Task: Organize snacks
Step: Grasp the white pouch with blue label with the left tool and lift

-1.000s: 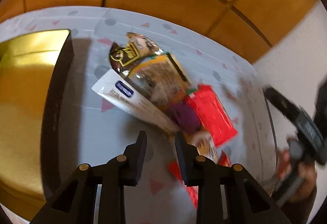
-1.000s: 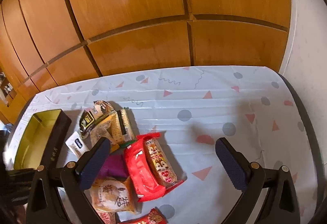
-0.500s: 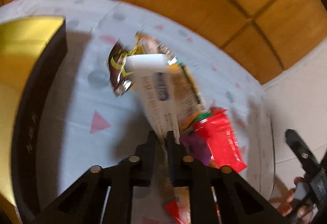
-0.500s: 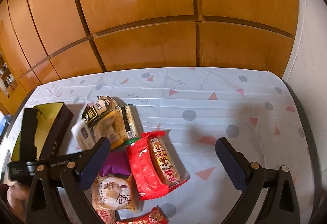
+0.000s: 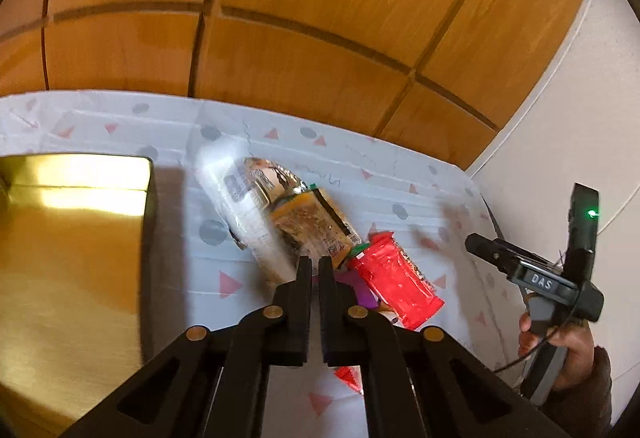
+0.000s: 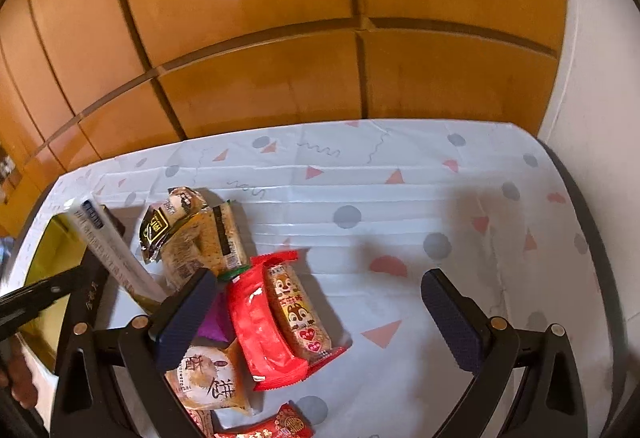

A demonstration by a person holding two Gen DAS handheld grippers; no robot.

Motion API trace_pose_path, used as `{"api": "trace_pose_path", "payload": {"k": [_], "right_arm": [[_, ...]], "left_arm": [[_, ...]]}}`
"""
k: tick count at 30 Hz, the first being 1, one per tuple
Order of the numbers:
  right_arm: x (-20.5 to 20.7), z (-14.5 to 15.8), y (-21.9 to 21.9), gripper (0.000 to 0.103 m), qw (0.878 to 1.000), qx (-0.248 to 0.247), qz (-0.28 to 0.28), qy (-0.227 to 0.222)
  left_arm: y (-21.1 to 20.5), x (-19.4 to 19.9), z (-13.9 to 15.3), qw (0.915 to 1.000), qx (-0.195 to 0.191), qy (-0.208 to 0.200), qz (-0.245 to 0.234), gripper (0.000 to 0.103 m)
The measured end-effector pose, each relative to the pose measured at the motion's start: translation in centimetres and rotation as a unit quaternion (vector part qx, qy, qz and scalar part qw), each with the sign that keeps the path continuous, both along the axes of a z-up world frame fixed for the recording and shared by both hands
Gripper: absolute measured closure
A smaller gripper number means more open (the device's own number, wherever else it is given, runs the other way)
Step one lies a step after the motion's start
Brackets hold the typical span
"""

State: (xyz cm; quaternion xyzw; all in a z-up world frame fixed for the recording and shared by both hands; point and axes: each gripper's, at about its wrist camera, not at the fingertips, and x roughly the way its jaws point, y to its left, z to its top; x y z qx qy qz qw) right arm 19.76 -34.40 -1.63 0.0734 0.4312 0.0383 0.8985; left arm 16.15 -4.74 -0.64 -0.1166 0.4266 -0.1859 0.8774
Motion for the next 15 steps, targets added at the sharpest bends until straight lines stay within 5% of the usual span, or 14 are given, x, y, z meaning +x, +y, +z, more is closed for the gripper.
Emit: {"api": "trace_pose_path", "payload": {"k": [5, 7, 15], "right_arm": [[-0.1, -0.5, -0.2, 0.000, 1.000, 0.014, -0.004, 0.015], [-0.1, -0.7, -0.3, 0.000, 1.000, 0.020, -0.009, 0.021], [-0.3, -0.5, 0.0, 0.000, 0.999, 0.028, 0.000, 0.019]], "left_arm": [[0.4, 0.0, -1.5, 0.9990, 0.001, 0.040, 0.019, 0.096], [-0.2, 0.0, -2.3, 0.9979, 0.014, 0.061, 0.016, 0.077], [-2.2, 4.2, -5.6, 0.9902, 0.061, 0.098, 0.079, 0.064]]}}
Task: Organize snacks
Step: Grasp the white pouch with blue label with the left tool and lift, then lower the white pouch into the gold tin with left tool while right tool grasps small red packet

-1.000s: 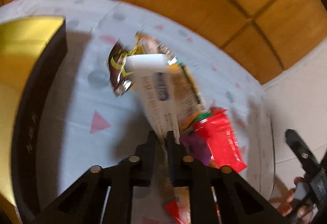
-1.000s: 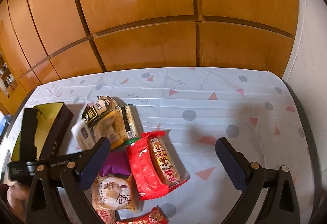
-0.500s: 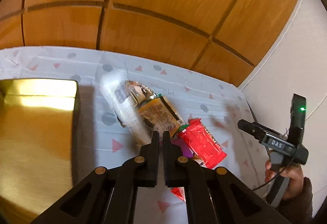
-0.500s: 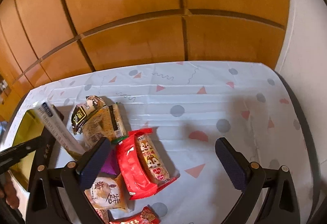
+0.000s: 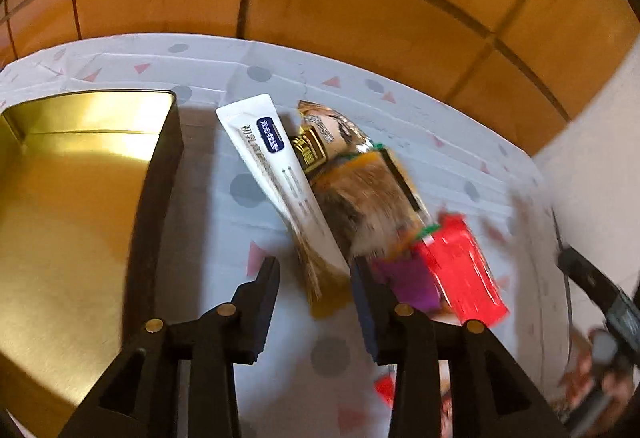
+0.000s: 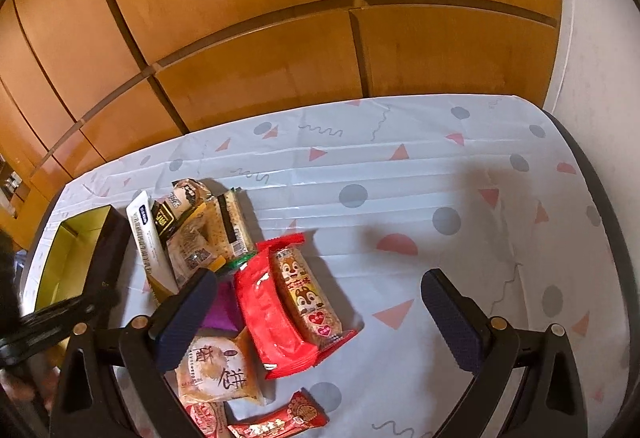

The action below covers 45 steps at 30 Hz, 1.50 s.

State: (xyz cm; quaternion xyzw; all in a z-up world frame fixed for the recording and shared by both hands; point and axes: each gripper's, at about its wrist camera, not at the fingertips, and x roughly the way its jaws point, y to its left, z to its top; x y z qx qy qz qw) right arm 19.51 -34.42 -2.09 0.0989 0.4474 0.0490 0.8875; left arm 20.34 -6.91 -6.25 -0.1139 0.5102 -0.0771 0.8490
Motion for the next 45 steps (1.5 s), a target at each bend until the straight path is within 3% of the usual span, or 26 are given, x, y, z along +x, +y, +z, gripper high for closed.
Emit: {"api": "trace_pose_path", "payload": {"k": [2, 8, 11, 13, 15, 18, 21, 23, 30, 35, 40, 43, 45], "right_arm": [[0.0, 0.2, 0.1, 0.000, 1.000, 0.004, 0.004, -0.004], [0.2, 0.5, 0.6, 0.000, 1.000, 0.004, 0.017, -0.011], [0.4, 0.5, 0.8, 0.000, 1.000, 0.001, 0.024, -0.010], [0.4, 0.4, 1.2, 0.000, 0.999, -0.002, 0.035, -0.007], [0.4, 0.3, 1.7, 0.000, 0.999, -0.011, 0.045, -0.007], [0.4, 0.0, 2.1, 0.004, 0.998, -0.021, 0.054, -0.002], [0.5, -0.4, 1.9, 0.010, 0.998, -0.026, 0.051, 0.006], [0.6, -0.7, 1.7, 0.020, 0.998, -0.020, 0.050, 0.015], [0.8, -3.3, 2.8, 0.024, 0.993, -0.016, 0.084, 0.082], [-0.4, -5.7, 2.4, 0.025, 0.987, -0.011, 0.045, 0.154], [-3.3, -5.2, 3.2, 0.040, 0.987, -0.009, 0.014, 0.161], [-6.0, -5.4, 3.8, 0.041, 0.988, 0.017, -0.007, 0.156], [-7.5, -5.7, 4.2, 0.041, 0.988, 0.007, -0.031, 0.151]], "left_arm": [[-0.2, 1.2, -0.9, 0.9999, 0.013, 0.007, 0.008, 0.062], [-0.2, 3.3, -3.1, 0.9994, 0.001, 0.026, 0.023, 0.062], [0.1, 3.4, -3.7, 0.9992, -0.013, 0.031, 0.020, 0.071], [0.0, 2.6, -3.2, 0.9997, -0.016, 0.016, -0.001, 0.080], [-0.3, 1.3, -2.3, 0.9997, 0.000, -0.005, -0.024, 0.081], [-0.1, -0.4, -0.6, 0.9984, -0.006, -0.027, -0.050, 0.082], [0.6, -2.5, 1.3, 0.9960, -0.017, -0.047, -0.074, 0.083], [1.2, -3.6, 2.2, 0.9947, -0.022, -0.055, -0.084, 0.083], [6.2, -7.7, 6.3, 0.9910, -0.050, -0.080, -0.095, 0.083], [11.2, -8.7, 7.7, 0.9934, -0.041, -0.079, -0.073, 0.083], [16.8, -9.5, 7.3, 0.9964, -0.034, -0.069, -0.037, 0.083], [18.7, -9.7, 6.7, 0.9974, -0.022, -0.060, -0.033, 0.083], [19.6, -9.4, 6.0, 0.9984, -0.014, -0.042, -0.035, 0.083]]}}
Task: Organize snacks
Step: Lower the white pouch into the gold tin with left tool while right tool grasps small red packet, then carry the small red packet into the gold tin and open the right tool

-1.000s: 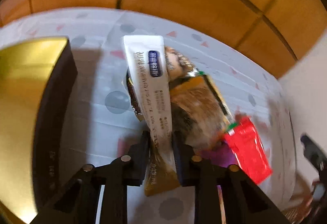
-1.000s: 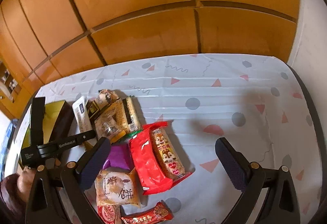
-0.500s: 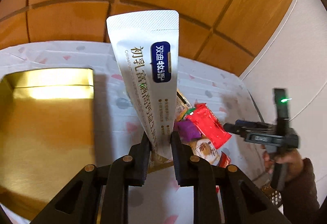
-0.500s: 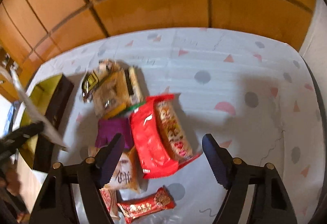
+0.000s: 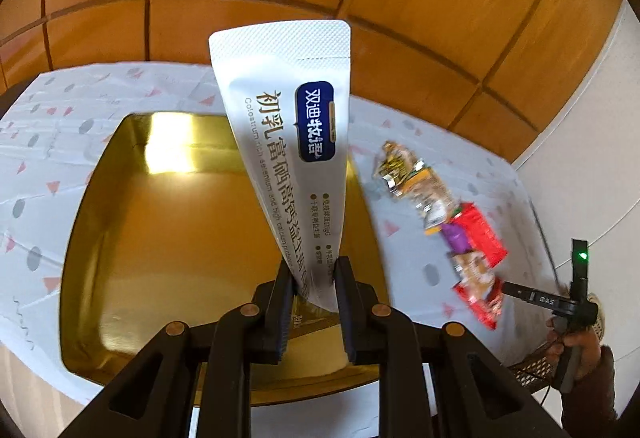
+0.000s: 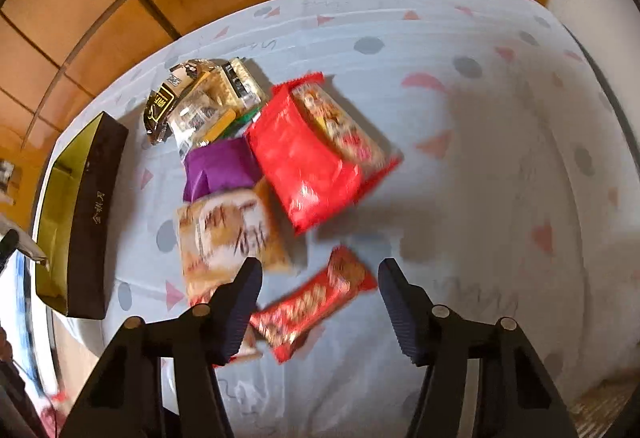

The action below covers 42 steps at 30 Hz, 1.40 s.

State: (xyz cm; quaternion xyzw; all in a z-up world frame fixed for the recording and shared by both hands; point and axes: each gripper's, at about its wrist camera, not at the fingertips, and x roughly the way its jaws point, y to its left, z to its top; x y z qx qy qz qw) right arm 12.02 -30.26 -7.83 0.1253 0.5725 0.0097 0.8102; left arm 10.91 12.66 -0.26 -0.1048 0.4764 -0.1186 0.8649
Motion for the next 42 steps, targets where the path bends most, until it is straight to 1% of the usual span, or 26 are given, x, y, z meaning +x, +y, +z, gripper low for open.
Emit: {"api": "trace_pose_path", "payload": {"k": [3, 4, 6, 7, 9, 11, 12, 14, 15, 17, 19, 21, 23, 26, 27, 30, 31, 32, 35, 38, 40, 42], "right_arm": [[-1.4, -1.1, 0.4, 0.044, 0.999, 0.025, -0.024, 0.001], [-1.7, -1.5, 0.6, 0.044, 0.999, 0.024, -0.029, -0.001], [-2.1, -1.9, 0.9, 0.044, 0.999, 0.009, -0.036, -0.015], [-2.1, -1.9, 1.1, 0.044, 0.999, 0.001, -0.039, -0.022], [-2.0, -2.0, 1.3, 0.046, 0.999, -0.012, -0.037, -0.026], [-1.6, -2.2, 1.7, 0.053, 0.999, -0.031, -0.030, -0.029], [-1.5, -2.2, 1.8, 0.055, 0.999, -0.037, -0.026, -0.030], [-1.7, -2.3, 1.7, 0.064, 0.998, -0.049, -0.015, -0.037], [-1.9, -2.2, 1.4, 0.066, 0.998, -0.052, -0.011, -0.039], [-2.2, -2.2, 1.0, 0.069, 0.998, -0.049, -0.007, -0.044], [-2.3, -2.2, 0.7, 0.070, 0.998, -0.045, -0.006, -0.045], [-2.2, -2.2, 0.9, 0.071, 0.998, -0.050, -0.003, -0.047], [-2.2, -2.2, 1.2, 0.071, 0.997, -0.059, 0.005, -0.050], [-2.0, -2.3, 1.1, 0.071, 0.997, -0.055, 0.005, -0.053], [-2.0, -2.3, 1.0, 0.071, 0.997, -0.053, 0.004, -0.054], [-2.0, -2.2, 0.9, 0.071, 0.997, -0.048, 0.002, -0.055], [-2.0, -2.2, 0.9, 0.074, 0.997, -0.050, 0.002, -0.055], [-2.0, -2.2, 0.9, 0.078, 0.997, -0.056, 0.003, -0.054], [-2.2, -2.2, 0.9, 0.079, 0.997, -0.054, 0.006, -0.054], [-2.4, -2.2, 1.1, 0.080, 0.996, -0.064, 0.012, -0.056], [-2.7, -2.2, 1.3, 0.080, 0.996, -0.072, 0.016, -0.057], [-2.7, -2.2, 1.6, 0.080, 0.995, -0.081, 0.023, -0.057]], "left_arm": [[0.2, 1.0, -1.3, 0.9994, 0.019, 0.025, -0.010, 0.083], [0.1, 1.5, -1.9, 0.9990, 0.022, 0.034, -0.018, 0.083], [0.0, 2.2, -2.6, 0.9985, 0.021, 0.044, -0.024, 0.082], [-0.5, 2.8, -3.0, 0.9980, 0.022, 0.048, -0.035, 0.082], [-1.2, 3.7, -3.5, 0.9976, 0.022, 0.054, -0.036, 0.082], [-1.8, 4.7, -3.9, 0.9977, 0.016, 0.052, -0.041, 0.078], [-2.1, 5.4, -4.2, 0.9983, 0.016, 0.049, -0.029, 0.076], [-2.3, 6.5, -4.8, 0.9986, 0.006, 0.050, -0.019, 0.074], [-2.4, 7.2, -5.3, 0.9984, -0.001, 0.056, -0.011, 0.073], [-2.3, 7.5, -5.9, 0.9978, 0.000, 0.065, 0.011, 0.073], [-1.9, 7.0, -6.0, 0.9978, -0.012, 0.063, 0.018, 0.073], [-1.8, 6.2, -6.2, 0.9974, -0.010, 0.065, 0.029, 0.073], [-1.4, 5.2, -5.8, 0.9976, -0.005, 0.058, 0.038, 0.073], [-1.4, 3.4, -5.1, 0.9980, 0.013, 0.037, 0.050, 0.073], [-1.6, 2.3, -4.5, 0.9978, 0.030, 0.018, 0.056, 0.073], [-2.2, 0.2, -3.5, 0.9968, 0.050, -0.017, 0.060, 0.071], [-2.5, -0.6, -3.3, 0.9964, 0.053, -0.025, 0.061, 0.071], [-2.6, -1.2, -3.1, 0.9964, 0.053, -0.028, 0.061, 0.071], [-3.0, -2.6, -3.1, 0.9963, 0.047, -0.029, 0.065, 0.071], [-3.3, -3.4, -3.1, 0.9964, 0.046, -0.031, 0.064, 0.071], [-3.6, -3.9, -3.1, 0.9963, 0.052, -0.030, 0.061, 0.071], [-3.5, -4.3, -3.0, 0.9949, 0.064, -0.035, 0.070, 0.071]]}}
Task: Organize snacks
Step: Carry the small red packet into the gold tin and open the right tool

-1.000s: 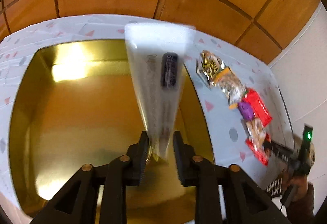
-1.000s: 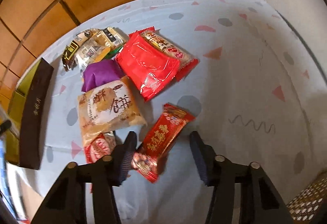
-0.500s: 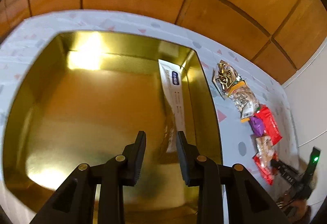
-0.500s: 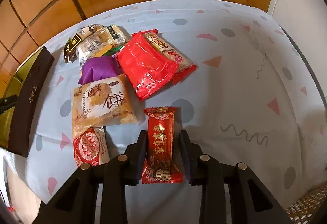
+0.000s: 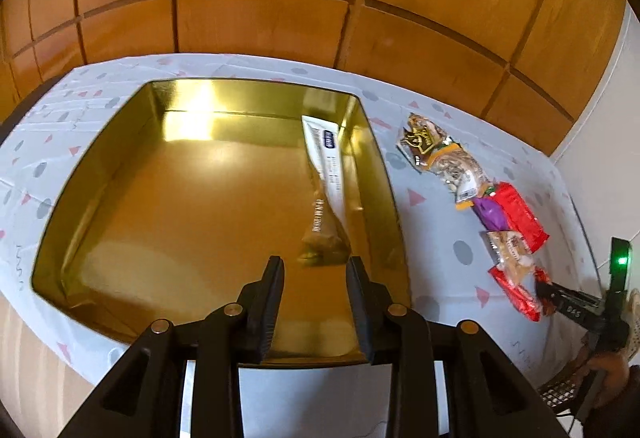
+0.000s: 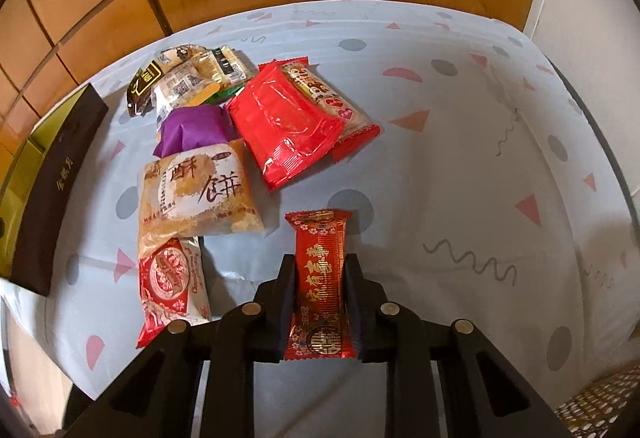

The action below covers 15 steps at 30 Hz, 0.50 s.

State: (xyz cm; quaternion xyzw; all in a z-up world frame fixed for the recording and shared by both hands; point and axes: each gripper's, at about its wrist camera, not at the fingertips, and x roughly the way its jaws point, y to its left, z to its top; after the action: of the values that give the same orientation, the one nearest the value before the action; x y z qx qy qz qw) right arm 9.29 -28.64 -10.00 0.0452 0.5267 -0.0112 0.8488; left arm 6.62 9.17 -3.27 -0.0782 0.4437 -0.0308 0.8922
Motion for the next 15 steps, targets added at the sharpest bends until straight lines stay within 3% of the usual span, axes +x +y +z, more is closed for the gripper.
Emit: {"api": "trace_pose_path", "payload": {"k": [4, 8, 15], "right_arm": [[-0.2, 0.7, -0.1, 0.081, 1.000, 0.007, -0.006, 0.000], [-0.6, 3.6, 1.4, 0.081, 0.999, 0.037, 0.010, -0.034], [0.4, 7.7, 10.4, 0.081, 0.981, 0.131, 0.131, -0.063]], "left_arm": [[1.4, -0.4, 0.2, 0.9995, 0.004, -0.007, 0.031, 0.071], [3.3, -0.5, 0.0, 0.9981, -0.001, -0.008, 0.062, 0.071], [5.4, -0.9, 0.1, 0.9957, -0.001, -0.015, 0.091, 0.071]]}}
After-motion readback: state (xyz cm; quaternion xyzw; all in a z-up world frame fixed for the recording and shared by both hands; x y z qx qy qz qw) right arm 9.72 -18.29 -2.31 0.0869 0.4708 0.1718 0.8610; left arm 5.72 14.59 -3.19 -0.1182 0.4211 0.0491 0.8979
